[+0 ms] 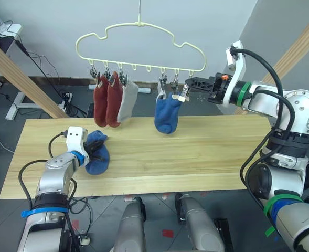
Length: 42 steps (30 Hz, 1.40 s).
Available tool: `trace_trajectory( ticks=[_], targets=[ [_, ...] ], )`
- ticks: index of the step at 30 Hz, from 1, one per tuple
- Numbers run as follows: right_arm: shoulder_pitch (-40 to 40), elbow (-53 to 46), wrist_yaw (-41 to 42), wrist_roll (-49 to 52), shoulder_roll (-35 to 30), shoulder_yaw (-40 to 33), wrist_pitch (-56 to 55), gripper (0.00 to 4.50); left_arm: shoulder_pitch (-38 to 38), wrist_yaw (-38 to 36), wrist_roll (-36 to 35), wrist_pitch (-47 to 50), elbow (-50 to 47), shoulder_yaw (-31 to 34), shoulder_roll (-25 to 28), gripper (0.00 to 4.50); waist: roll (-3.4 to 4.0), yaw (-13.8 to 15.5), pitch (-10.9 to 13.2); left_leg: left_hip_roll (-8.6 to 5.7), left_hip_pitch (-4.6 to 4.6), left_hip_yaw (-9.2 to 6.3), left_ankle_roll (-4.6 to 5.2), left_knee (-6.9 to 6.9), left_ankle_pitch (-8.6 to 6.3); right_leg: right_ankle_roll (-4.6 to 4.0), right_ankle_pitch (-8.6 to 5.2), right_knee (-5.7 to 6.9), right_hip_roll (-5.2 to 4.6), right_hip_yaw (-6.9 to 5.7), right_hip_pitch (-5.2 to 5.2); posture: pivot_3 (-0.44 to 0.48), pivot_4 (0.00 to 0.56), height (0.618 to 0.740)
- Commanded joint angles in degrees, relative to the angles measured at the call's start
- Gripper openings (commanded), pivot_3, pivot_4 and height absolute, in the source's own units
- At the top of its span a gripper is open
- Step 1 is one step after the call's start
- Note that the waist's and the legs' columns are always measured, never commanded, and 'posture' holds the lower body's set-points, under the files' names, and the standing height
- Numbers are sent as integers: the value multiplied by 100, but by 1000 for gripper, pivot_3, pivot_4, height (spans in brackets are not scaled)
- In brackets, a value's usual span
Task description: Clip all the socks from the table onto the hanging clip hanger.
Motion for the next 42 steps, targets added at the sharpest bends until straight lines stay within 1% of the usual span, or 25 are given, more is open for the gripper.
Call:
trace_trajectory(
  ticks=[1,3,5,6,7,8,10,12,14,16,19,22,26,30,36,39,42],
  targets=[
    [-119,43,13,51,-41,-3,-109,0,235,-65,-171,262,-615,31,-26,45,0,2,0,0,-2,-1,0,0,0,0,0,-3,0,-1,0,-45,362,740],
    [-127,93,16,55,-49,12,-142,0,305,-96,-253,368,-883,23,-48,45,0,4,0,0,-3,-2,0,-1,0,0,0,-5,0,-2,0,-45,361,740],
    [-116,118,21,53,-56,35,-164,0,420,-235,-505,635,-1452,-4,-93,45,0,8,0,1,-5,-4,0,-1,0,0,0,-6,1,-4,-1,-45,360,740],
    [-115,140,-5,68,-46,5,-135,0,555,-516,-557,570,-1995,-213,-5,45,0,10,0,0,-5,-3,0,-3,0,0,0,-8,0,-3,-1,-45,358,740],
    [-118,178,-33,85,-43,-32,-74,0,655,-965,-684,373,-2741,-511,103,45,-1,10,1,0,-7,-3,0,-3,0,0,0,-9,0,-2,-1,-45,359,740],
    [-122,204,-53,100,-42,-58,-30,0,723,-1278,-763,229,-3253,-714,183,45,-1,27,1,1,-10,-3,0,-4,0,0,0,-14,0,-3,-1,-45,359,740],
    [-123,222,-56,97,-67,-48,10,0,743,-1546,-863,57,-3766,-883,222,45,-1,59,1,0,-11,-1,-1,-10,0,0,0,-19,-6,0,-2,-45,359,740],
    [-141,250,-34,89,-105,-27,47,0,527,-1704,-554,-577,-3990,-1219,192,45,-1,70,1,-5,-11,1,0,-9,0,0,0,-22,-6,0,-2,-48,356,740],
    [-188,300,-88,122,-76,-110,154,0,343,-1897,-123,-1424,-3950,-1597,179,45,-1,71,1,-2,-9,0,0,-8,0,0,0,-21,1,1,-2,-52,354,740],
    [-275,355,-161,220,2,-288,406,0,151,-1793,146,-1975,-3686,-1778,-14,45,-1,67,1,-1,-7,2,0,-7,0,0,0,-19,4,3,-2,-64,355,740],
    [-377,385,-267,345,117,-557,773,0,-70,-1562,434,-2519,-3292,-1889,-263,45,-1,63,1,-1,-9,3,0,-7,0,0,0,-21,5,4,-2,-71,354,740],
    [-463,309,-425,417,252,-878,1216,0,-425,-1161,800,-3179,-2742,-1979,-662,45,-1,58,1,-1,-10,1,1,-8,-1,0,0,-23,5,2,-2,-85,352,740],
    [-417,253,-555,568,258,-895,1285,0,-664,-882,1082,-3814,-2343,-1968,-885,45,-1,41,1,-3,-16,3,3,-6,-1,0,0,-27,3,3,-2,-91,350,740],
    [-412,293,-740,648,256,-958,1285,0,-689,-827,1146,-4242,-2233,-1978,-909,45,-1,25,1,-2,-17,1,5,-7,-3,0,0,-29,3,1,-2,-92,345,740],
    [-472,450,-880,634,200,-1059,1285,0,-618,-802,1157,-4577,-2259,-1939,-842,45,-1,23,1,-2,-17,2,5,-5,-3,0,0,-26,3,2,-2,-90,346,740],
    [-525,607,-942,598,149,-1114,1285,0,-573,-727,1265,-4799,-2322,-1923,-798,45,-1,23,1,-2,-17,2,5,-4,-3,0,0,-25,3,2,-2,-88,349,740],
    [-517,714,-1007,772,114,-1093,1285,0,-577,-643,1381,-5002,-2311,-1939,-780,45,-1,25,1,-2,-17,1,6,-5,-3,0,0,-26,3,1,-2,-89,349,740]
  ],
)
